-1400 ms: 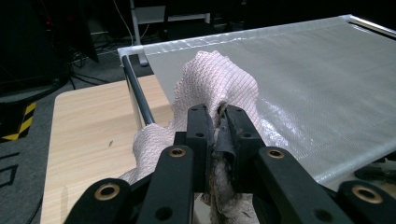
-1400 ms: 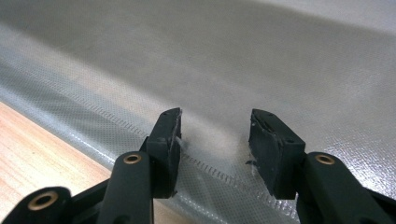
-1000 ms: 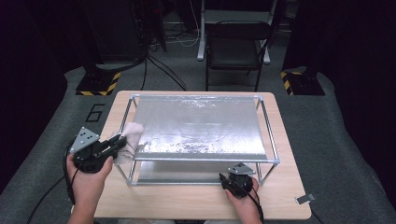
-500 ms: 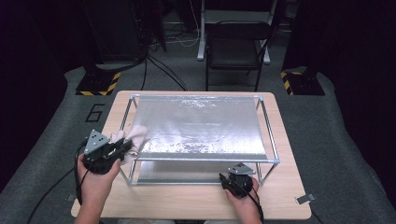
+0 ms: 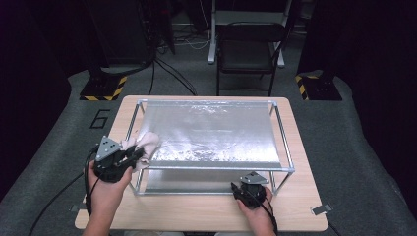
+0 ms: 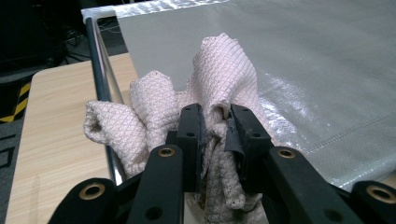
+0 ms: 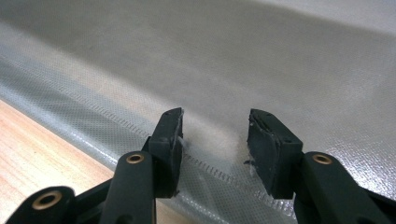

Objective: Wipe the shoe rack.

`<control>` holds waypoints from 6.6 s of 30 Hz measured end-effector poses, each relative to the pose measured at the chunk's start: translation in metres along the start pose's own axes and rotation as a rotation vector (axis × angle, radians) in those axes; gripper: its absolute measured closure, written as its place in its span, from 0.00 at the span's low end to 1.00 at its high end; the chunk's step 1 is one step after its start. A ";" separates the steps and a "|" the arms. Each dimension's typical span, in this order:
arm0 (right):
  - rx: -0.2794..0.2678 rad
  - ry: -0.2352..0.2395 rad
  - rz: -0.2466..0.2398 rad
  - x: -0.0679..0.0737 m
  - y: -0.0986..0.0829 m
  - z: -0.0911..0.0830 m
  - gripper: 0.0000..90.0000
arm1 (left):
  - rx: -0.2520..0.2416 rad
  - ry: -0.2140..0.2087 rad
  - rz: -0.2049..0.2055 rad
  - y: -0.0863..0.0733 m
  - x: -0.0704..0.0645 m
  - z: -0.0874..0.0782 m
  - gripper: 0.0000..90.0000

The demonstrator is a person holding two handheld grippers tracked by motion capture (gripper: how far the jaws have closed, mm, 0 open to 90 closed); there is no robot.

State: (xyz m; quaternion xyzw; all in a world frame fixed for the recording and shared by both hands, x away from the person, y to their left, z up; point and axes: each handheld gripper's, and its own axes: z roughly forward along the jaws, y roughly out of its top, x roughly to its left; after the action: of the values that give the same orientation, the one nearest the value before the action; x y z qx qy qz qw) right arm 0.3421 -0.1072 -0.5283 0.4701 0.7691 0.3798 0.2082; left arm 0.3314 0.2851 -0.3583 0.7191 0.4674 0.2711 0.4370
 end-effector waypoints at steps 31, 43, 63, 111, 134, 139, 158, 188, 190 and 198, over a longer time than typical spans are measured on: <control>0.001 0.002 -0.001 0.000 0.000 0.000 0.62 | 0.015 -0.137 0.125 0.024 -0.083 0.046 0.83; 0.000 0.001 0.001 0.000 0.000 0.000 0.62 | 0.024 -0.103 0.083 0.017 -0.049 0.030 0.83; -0.001 0.003 0.001 0.000 0.000 0.000 0.62 | 0.028 -0.059 0.058 0.013 -0.040 0.023 0.84; 0.000 0.002 -0.020 -0.001 0.000 0.000 0.63 | 0.029 -0.132 0.094 0.025 -0.084 0.048 0.83; 0.001 0.003 -0.021 -0.001 0.000 0.000 0.64 | 0.002 -0.210 0.114 0.037 -0.107 0.058 0.62; 0.001 0.003 -0.020 -0.001 0.000 0.000 0.64 | -0.017 -0.208 0.115 0.040 -0.100 0.045 0.51; 0.001 0.002 -0.021 -0.001 0.000 0.000 0.64 | -0.010 -0.144 0.034 0.012 -0.048 0.021 0.46; -0.005 0.023 -0.015 0.004 0.005 -0.007 0.54 | -0.027 -0.104 0.041 -0.003 -0.048 0.028 0.45; 0.004 0.047 -0.036 0.006 0.005 -0.010 0.54 | -0.028 -0.104 0.044 -0.004 -0.048 0.027 0.45; 0.004 0.107 -0.083 0.008 0.006 -0.018 0.52 | -0.029 -0.103 0.045 -0.003 -0.048 0.028 0.45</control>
State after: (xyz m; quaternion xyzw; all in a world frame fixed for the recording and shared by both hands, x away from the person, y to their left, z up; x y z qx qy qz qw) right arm 0.3297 -0.1052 -0.5118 0.4171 0.7987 0.3938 0.1815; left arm 0.3321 0.2318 -0.3735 0.7361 0.4241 0.2499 0.4647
